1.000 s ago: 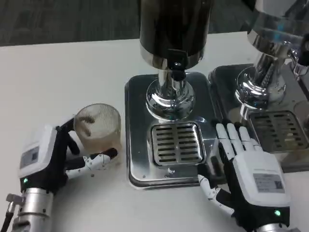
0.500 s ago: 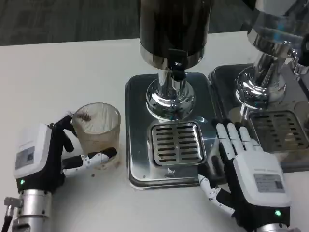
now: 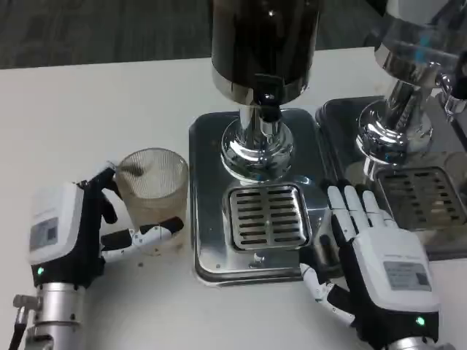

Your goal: Grasp the cup under the faucet to collect the drink, then remove the cup.

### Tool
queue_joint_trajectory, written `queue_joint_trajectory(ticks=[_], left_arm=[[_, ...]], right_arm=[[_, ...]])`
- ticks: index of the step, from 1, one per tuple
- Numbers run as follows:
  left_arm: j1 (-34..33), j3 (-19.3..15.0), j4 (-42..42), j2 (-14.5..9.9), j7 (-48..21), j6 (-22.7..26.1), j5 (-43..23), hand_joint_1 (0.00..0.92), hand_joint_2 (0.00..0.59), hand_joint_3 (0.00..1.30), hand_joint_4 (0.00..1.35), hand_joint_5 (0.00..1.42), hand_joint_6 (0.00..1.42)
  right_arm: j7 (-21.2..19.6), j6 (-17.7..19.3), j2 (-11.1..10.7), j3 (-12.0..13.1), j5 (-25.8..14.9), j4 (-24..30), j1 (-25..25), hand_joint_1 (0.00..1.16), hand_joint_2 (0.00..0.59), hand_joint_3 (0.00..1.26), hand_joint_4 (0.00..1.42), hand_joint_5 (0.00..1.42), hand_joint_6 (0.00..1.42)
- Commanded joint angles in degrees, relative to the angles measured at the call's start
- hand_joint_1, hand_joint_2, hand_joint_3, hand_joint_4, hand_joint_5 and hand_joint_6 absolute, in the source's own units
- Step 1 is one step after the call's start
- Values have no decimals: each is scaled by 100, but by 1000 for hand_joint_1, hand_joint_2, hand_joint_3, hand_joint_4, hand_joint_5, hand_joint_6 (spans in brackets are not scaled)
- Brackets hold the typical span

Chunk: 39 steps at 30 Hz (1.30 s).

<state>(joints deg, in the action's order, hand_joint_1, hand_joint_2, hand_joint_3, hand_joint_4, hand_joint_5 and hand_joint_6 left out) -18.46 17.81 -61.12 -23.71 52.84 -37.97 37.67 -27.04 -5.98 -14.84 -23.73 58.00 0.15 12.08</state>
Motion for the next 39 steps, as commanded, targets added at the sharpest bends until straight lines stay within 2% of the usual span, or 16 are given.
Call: queue_joint_trajectory(ticks=[1,10,14,24,30,33,39], left_arm=[[-121,45,184,45,158,-64,80,730,65,615,786,985,1260],[-439,233,181,181,-11,-73,222,741,64,615,786,970,1260],[-728,475,67,291,-34,102,459,742,60,615,786,969,1260],[-1191,826,-273,698,-140,274,614,742,52,615,794,969,1260],[-1470,1035,-565,990,-251,444,691,742,51,620,796,969,1260],[-1596,1176,-712,1215,-316,628,730,743,50,621,796,969,1260],[-1682,1323,-861,1340,-373,754,746,745,39,622,796,968,1259]], right_arm=[[-64,5,-5,26,-40,1,21,322,458,25,0,0,131],[-81,7,4,47,-34,-3,24,335,462,25,0,0,131],[-33,61,-29,58,-78,12,38,339,463,25,0,0,131],[-85,-22,24,44,-54,115,172,355,460,25,0,0,131],[-98,-85,72,43,-8,213,275,367,463,22,0,0,131],[-100,-113,87,30,4,259,318,371,466,18,0,0,131],[-146,-207,178,15,32,323,420,379,469,16,0,0,131]])
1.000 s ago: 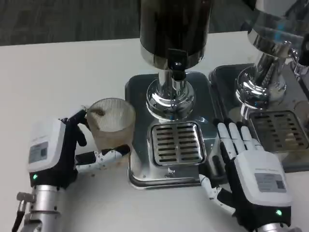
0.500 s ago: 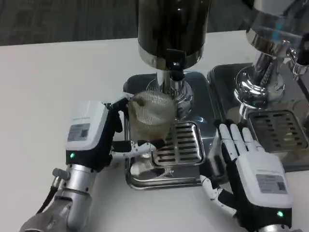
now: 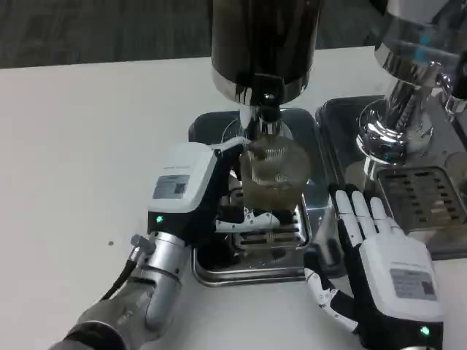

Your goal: Grasp the cup under the faucet to collect the drink, then remove the cup.

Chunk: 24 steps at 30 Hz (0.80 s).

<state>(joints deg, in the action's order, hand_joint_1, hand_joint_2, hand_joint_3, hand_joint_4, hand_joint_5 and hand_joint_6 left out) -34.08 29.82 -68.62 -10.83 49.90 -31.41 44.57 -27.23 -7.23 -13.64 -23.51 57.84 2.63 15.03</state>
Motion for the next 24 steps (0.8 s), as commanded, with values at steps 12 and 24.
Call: queue_joint_trajectory(ticks=[12,24], left_arm=[[50,168,-43,-78,50,182,25,261,66,292,391,723,874],[187,-59,338,-338,-122,-275,-290,2,30,163,173,441,363]], right_arm=[[-122,-62,83,11,44,48,124,387,470,15,0,0,131],[-198,-28,99,108,-124,-141,-41,392,470,15,0,0,131]])
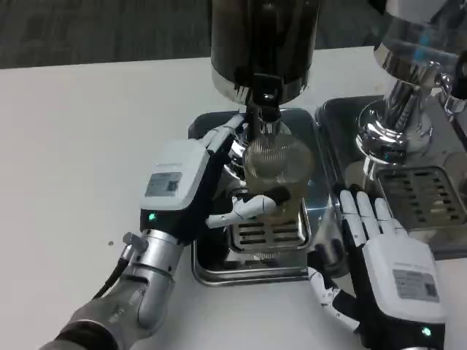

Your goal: Grasp the cup under the faucet to collect the drink, then remove the cup.

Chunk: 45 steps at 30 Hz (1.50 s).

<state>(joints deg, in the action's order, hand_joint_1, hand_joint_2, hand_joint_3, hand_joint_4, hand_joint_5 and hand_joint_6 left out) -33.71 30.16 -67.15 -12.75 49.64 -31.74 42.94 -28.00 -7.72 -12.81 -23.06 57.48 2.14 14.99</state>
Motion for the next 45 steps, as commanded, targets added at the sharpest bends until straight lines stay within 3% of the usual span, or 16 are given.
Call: queue_joint_trajectory(ticks=[1,6,11,13,16,20,25,28,30,37,45], left_arm=[[168,-123,237,-172,-121,-282,-154,0,29,146,156,405,318],[495,-461,1030,-499,-542,-685,-504,0,28,137,115,316,190],[939,-796,1808,-748,-883,-1010,-830,0,31,143,118,301,186],[1153,-979,2101,-875,-1165,-1426,-1135,0,33,126,62,214,143],[1359,-1209,2396,-1003,-1803,-1937,-1665,0,36,44,1,93,44],[1619,-1507,2875,-1135,-2859,-2446,-2659,0,33,8,0,72,32],[1792,-1768,3513,-1217,-4294,-2403,-3962,0,31,25,0,119,68],[1616,-1840,3592,-1145,-5534,-2123,-5028,0,33,74,4,198,164],[1467,-1927,3531,-1071,-6057,-1991,-5346,0,33,82,23,210,182],[1137,-2347,3423,-745,-6935,-1784,-5596,0,44,224,113,313,249],[827,-2482,3222,-430,-7522,-1702,-5400,0,51,279,148,357,310]], right_arm=[[-127,15,17,66,-94,-96,-40,392,470,15,0,0,131],[-150,-32,10,164,-141,-54,27,393,470,14,0,0,131],[-147,32,-29,289,-266,-64,4,394,470,13,0,0,139],[-108,73,-68,282,-290,-86,-41,394,470,13,0,0,139],[-91,89,-99,228,-295,-104,-78,395,468,9,0,0,136],[-76,124,-114,204,-326,-128,-80,395,466,6,0,0,134],[-53,168,-138,187,-341,-166,-113,395,465,4,0,0,133],[-42,199,-124,197,-376,-210,-148,396,465,4,0,0,132],[-29,221,-131,201,-396,-242,-180,396,465,4,0,0,132],[-89,187,-86,211,-391,-241,-169,396,465,4,0,0,140],[-151,129,-17,226,-376,-222,-128,396,464,3,0,0,144]])
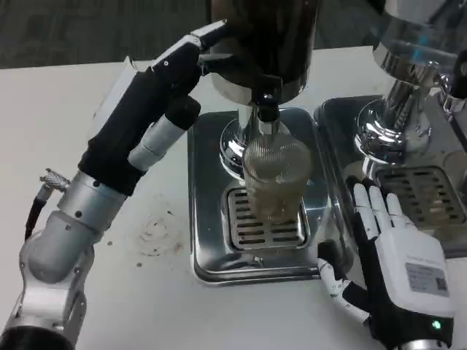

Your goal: Grasp the cup under the faucet to collect the drink, then remove the cup.

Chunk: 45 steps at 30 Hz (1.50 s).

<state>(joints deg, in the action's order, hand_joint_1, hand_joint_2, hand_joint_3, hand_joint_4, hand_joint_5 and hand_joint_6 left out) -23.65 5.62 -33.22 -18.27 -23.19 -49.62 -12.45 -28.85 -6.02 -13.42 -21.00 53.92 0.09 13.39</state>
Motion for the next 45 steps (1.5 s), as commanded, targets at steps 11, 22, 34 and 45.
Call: queue_joint_trajectory(ticks=[11,22,34,45], left_arm=[[-117,-34,-175,165,-643,-34,436,0,93,280,177,398,378],[310,-179,-22,-104,-285,-580,1211,0,116,246,71,334,295],[583,-191,252,-508,1369,-1336,3668,0,137,268,71,297,208],[847,5,506,-776,2853,-1252,4923,0,143,268,65,292,204]], right_arm=[[-88,-56,58,34,-15,-3,41,396,464,3,0,0,145],[-89,25,33,41,-83,-19,29,396,464,3,0,0,145],[-103,75,36,-3,-124,-112,-26,396,464,3,0,0,145],[-107,133,20,-19,-164,-159,-68,396,456,0,0,0,146]])
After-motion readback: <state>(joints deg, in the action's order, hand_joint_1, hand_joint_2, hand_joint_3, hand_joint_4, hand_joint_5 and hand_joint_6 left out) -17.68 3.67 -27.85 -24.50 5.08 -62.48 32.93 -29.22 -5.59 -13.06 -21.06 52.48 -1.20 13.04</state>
